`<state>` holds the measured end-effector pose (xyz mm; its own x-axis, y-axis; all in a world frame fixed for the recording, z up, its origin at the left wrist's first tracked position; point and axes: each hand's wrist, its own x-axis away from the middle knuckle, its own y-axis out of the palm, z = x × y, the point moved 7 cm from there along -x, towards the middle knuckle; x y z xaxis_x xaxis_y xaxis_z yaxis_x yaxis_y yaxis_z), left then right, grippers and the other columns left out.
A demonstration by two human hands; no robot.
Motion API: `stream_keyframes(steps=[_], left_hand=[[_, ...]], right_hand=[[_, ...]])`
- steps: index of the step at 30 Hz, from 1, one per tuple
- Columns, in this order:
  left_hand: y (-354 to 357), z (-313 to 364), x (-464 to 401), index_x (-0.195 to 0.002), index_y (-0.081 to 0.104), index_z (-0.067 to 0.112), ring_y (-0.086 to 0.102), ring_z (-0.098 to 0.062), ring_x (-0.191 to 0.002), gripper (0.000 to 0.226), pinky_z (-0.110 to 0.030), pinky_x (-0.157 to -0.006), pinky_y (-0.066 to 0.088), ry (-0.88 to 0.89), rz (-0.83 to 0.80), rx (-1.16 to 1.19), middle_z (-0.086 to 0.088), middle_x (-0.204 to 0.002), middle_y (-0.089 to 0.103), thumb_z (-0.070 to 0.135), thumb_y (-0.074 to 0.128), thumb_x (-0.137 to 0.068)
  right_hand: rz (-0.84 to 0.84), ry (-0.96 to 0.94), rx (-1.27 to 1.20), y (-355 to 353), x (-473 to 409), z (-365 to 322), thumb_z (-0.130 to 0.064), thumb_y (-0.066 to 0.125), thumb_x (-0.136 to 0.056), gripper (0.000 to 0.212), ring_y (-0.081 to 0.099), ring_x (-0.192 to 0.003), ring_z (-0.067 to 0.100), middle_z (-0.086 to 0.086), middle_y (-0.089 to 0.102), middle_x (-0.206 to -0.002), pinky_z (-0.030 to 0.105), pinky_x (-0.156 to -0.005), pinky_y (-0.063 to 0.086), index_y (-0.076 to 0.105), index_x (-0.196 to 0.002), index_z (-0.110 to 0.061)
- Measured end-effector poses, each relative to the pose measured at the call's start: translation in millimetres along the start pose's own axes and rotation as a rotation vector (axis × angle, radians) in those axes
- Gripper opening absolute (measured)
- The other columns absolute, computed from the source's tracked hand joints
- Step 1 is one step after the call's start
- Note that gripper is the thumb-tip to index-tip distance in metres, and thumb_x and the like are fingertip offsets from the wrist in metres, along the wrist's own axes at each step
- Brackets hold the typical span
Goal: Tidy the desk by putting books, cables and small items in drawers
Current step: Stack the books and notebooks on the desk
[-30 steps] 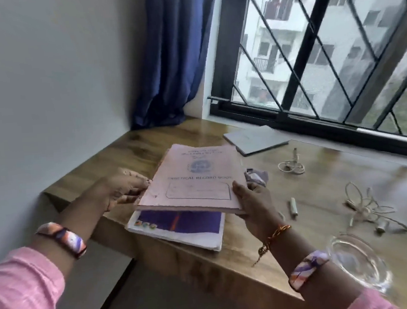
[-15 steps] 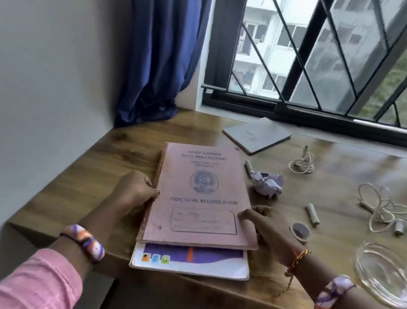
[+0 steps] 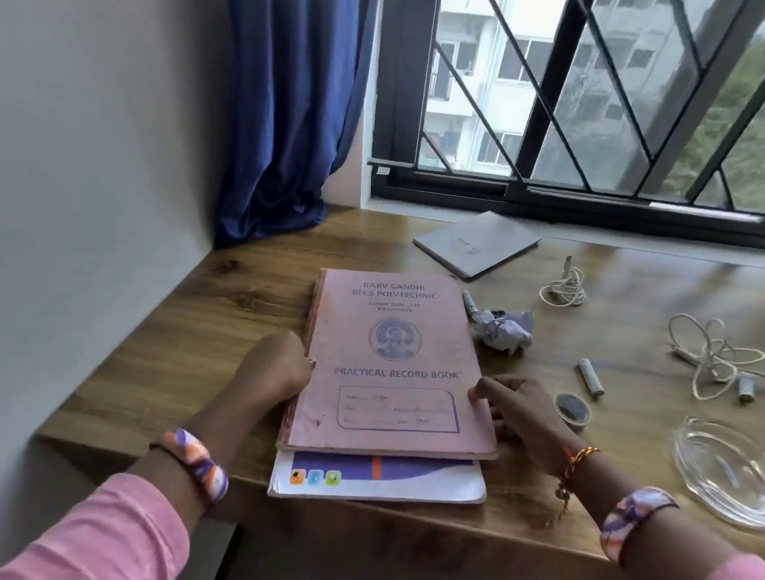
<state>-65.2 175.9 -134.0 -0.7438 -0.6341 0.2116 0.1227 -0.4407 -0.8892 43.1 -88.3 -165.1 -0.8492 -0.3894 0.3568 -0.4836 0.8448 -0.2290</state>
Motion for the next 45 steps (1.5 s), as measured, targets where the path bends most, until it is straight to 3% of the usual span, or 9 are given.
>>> stream_keyframes(steps=[5, 14, 20, 24, 26, 32, 36, 41, 45], left_hand=[[1, 1, 3, -0.062, 0.050, 0.014, 0.050, -0.017, -0.062, 0.030, -0.025, -0.046, 0.029, 0.016, 0.033, -0.048, -0.002, -0.065, 0.051, 0.020, 0.054, -0.091], [8, 13, 26, -0.111, 0.060, 0.011, 0.058, -0.019, -0.090, 0.022, -0.024, -0.062, 0.038, 0.036, 0.135, -0.364, -0.008, -0.108, 0.058, 0.016, 0.049, -0.093], [-5, 29, 15, -0.107, 0.061, 0.016, 0.058, -0.018, -0.088, 0.020, -0.027, -0.066, 0.040, 0.003, 0.102, -0.601, -0.002, -0.103, 0.062, 0.021, 0.047, -0.094], [-16, 78, -19, -0.093, 0.061, 0.015, 0.060, -0.023, -0.095, 0.022, -0.030, -0.066, 0.043, 0.167, 0.096, -0.540, -0.008, -0.120, 0.059, 0.034, 0.050, -0.093], [-13, 109, -48, -0.088, 0.062, 0.016, 0.058, -0.026, -0.102, 0.023, -0.037, -0.079, 0.048, 0.271, 0.020, -0.401, -0.007, -0.116, 0.061, 0.036, 0.053, -0.091], [17, 196, -128, -0.129, 0.053, 0.023, 0.055, -0.018, -0.110, 0.042, -0.031, -0.094, 0.043, 0.542, -0.134, -0.178, -0.003, -0.130, 0.054, 0.035, 0.057, -0.089], [42, 217, -176, -0.135, 0.046, 0.025, 0.048, -0.021, -0.122, 0.050, -0.038, -0.102, 0.039, 0.547, -0.122, -0.252, 0.002, -0.141, 0.046, 0.037, 0.057, -0.088], [52, 230, -197, -0.118, 0.055, 0.030, 0.053, -0.018, -0.113, 0.033, -0.029, -0.090, 0.042, 0.615, -0.104, -0.282, 0.012, -0.123, 0.056, 0.036, 0.055, -0.086], [56, 232, -200, -0.112, 0.056, 0.032, 0.053, -0.018, -0.110, 0.028, -0.027, -0.080, 0.035, 0.659, -0.044, -0.368, 0.007, -0.118, 0.060, 0.041, 0.055, -0.086]], right_hand=[[0.065, 0.002, -0.032, -2, 0, 2, -0.010, 0.053, -0.087, 0.028, 0.041, -0.043, 0.009, -0.006, 0.049, -0.047, 0.018, -0.039, 0.036, 0.055, -0.060, -0.012], [0.070, -0.039, 0.043, -2, -5, 8, -0.019, 0.054, -0.089, 0.025, 0.055, -0.062, 0.019, 0.009, 0.063, -0.073, 0.028, -0.053, 0.045, 0.067, -0.081, 0.001], [-0.066, -0.071, 0.599, -7, -7, -28, -0.018, 0.055, -0.089, 0.027, 0.059, -0.052, 0.022, 0.013, 0.065, -0.064, 0.028, -0.050, 0.050, 0.063, -0.072, 0.001], [-0.164, -0.066, 0.435, -22, -13, -72, -0.015, 0.054, -0.092, 0.023, 0.051, -0.038, 0.013, 0.010, 0.058, -0.058, 0.019, -0.038, 0.045, 0.059, -0.074, -0.001], [-0.157, -0.092, 0.293, -38, -27, -98, -0.014, 0.055, -0.092, 0.020, 0.049, -0.036, 0.010, 0.010, 0.056, -0.060, 0.016, -0.037, 0.043, 0.062, -0.084, 0.002], [-0.012, -0.213, 0.122, -84, -136, -137, -0.009, 0.057, -0.090, 0.016, 0.055, -0.057, 0.016, 0.013, 0.058, -0.074, 0.024, -0.053, 0.051, 0.060, -0.100, 0.003], [0.256, -0.275, 0.520, -108, -241, -143, -0.010, 0.062, -0.080, 0.044, 0.058, -0.100, 0.032, 0.017, 0.060, -0.101, 0.040, -0.090, 0.048, 0.050, -0.120, 0.002], [0.355, -0.021, 0.735, -136, -330, -126, -0.014, 0.053, -0.078, 0.037, 0.054, -0.103, 0.031, 0.018, 0.056, -0.111, 0.032, -0.082, 0.044, 0.047, -0.114, -0.004], [0.378, 0.040, 0.812, -141, -354, -122, -0.023, 0.070, -0.070, 0.042, 0.055, -0.104, 0.030, 0.014, 0.060, -0.111, 0.030, -0.076, 0.040, 0.056, -0.106, -0.006]])
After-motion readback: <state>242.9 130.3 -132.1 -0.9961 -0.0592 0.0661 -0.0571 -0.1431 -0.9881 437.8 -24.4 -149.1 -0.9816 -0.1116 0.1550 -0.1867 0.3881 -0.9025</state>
